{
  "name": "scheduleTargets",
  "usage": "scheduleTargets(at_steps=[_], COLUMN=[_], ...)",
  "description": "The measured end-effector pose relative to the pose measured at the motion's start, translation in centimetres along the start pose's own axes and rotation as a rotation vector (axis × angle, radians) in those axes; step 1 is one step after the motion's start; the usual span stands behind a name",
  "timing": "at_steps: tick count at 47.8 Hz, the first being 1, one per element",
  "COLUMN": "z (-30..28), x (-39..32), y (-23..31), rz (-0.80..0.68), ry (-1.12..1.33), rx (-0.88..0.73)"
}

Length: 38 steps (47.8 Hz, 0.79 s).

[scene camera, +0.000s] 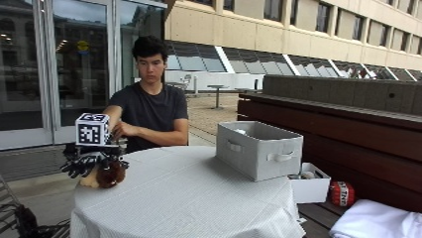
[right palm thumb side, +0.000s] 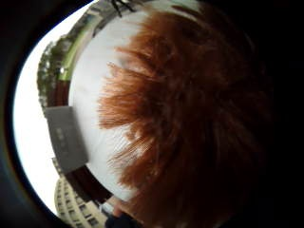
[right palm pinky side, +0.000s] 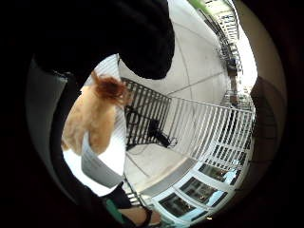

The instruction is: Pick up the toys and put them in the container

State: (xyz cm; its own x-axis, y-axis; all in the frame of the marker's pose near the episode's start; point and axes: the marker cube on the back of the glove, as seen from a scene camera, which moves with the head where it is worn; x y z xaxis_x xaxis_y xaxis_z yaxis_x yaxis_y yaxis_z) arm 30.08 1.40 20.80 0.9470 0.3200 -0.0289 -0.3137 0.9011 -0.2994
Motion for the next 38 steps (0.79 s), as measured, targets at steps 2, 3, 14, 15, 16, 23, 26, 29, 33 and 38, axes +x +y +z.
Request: scheduleTargets(at_steps=[2, 3, 14, 15, 16, 23, 26, 29, 33, 38], z=[1.8, 2.3, 4.0, 3.9, 3.8, 3.0, 2.8, 2.6, 2.0, 0.4], x=[0.6, 0.8, 0.8, 0.7, 0.6, 0.0, 0.2, 0.2, 0.3, 0.4], y=[-0.1, -0.1, 0.1, 0.0, -0.1, -0.4, -0.2, -0.2, -0.3, -0.3], rz=[0.018, 0.024, 0.055, 0.057, 0.058, 0.071, 0.074, 0.088, 0.094, 0.073], ry=[0.015, 0.016, -0.048, -0.051, -0.053, 0.004, 0.044, 0.078, 0.108, 0.028], rx=[-0.033, -0.043, -0.016, -0.019, -0.024, 0.007, 0.031, 0.058, 0.093, 0.093])
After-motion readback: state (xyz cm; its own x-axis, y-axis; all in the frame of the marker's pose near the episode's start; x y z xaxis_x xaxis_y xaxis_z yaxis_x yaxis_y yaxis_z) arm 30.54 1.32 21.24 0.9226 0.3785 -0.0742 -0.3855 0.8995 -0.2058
